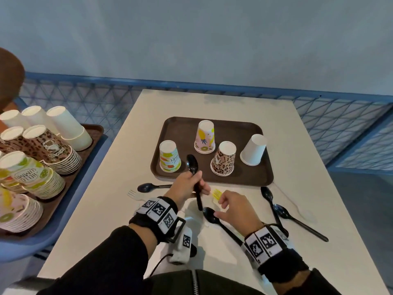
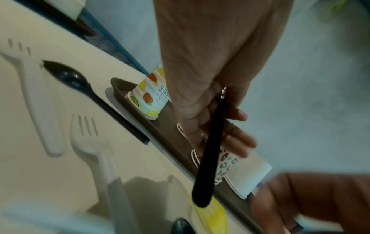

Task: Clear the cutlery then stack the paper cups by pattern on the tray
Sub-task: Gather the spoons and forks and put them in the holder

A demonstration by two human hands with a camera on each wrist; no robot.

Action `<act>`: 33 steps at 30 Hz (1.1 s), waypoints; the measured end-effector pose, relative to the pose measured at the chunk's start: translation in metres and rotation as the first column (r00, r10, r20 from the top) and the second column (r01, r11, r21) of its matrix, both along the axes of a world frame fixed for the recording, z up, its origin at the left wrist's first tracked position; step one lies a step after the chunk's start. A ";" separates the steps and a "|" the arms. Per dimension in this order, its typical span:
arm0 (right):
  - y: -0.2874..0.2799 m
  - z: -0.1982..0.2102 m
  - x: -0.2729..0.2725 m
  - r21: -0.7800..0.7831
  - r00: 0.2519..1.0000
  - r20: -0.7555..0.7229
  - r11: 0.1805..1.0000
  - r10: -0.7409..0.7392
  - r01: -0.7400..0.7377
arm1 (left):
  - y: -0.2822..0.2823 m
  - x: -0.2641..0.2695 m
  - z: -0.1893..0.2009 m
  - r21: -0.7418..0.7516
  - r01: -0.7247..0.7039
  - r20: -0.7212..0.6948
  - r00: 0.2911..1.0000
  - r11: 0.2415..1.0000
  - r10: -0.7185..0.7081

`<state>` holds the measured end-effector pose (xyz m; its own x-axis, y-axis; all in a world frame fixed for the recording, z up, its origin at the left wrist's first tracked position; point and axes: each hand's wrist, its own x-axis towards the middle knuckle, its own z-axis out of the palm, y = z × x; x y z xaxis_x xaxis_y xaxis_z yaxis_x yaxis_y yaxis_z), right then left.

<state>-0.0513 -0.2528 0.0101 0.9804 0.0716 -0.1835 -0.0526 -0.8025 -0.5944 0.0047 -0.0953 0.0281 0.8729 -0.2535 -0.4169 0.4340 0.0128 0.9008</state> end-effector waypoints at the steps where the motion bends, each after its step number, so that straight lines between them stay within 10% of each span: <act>1: -0.006 -0.006 -0.008 -0.097 0.997 -0.066 0.995 0.030 -0.036 | 0.002 0.000 0.001 0.029 -0.005 0.038 0.999 1.000 0.004; 7: -0.013 -0.022 -0.033 -0.234 0.976 -0.206 0.965 0.071 -0.120 | 0.007 -0.005 -0.004 0.185 0.108 0.097 0.987 0.977 -0.127; 13: -0.010 -0.002 -0.025 0.054 0.972 -0.006 0.970 -0.237 0.237 | -0.011 -0.015 -0.010 0.210 0.145 0.070 0.984 0.967 -0.163; 21: -0.009 0.015 -0.026 0.158 0.968 0.103 0.964 -0.230 0.212 | -0.043 -0.017 -0.012 0.185 0.117 0.130 0.981 0.976 -0.142; 28: -0.087 -0.014 -0.041 -0.390 0.972 -0.132 0.912 -0.193 0.128 | -0.052 -0.012 -0.002 0.166 0.223 0.084 0.967 0.961 -0.239; 33: -0.090 -0.014 -0.040 -0.402 0.984 -0.015 0.902 -0.180 0.159 | -0.070 -0.017 0.001 0.319 0.350 0.088 0.915 0.881 -0.395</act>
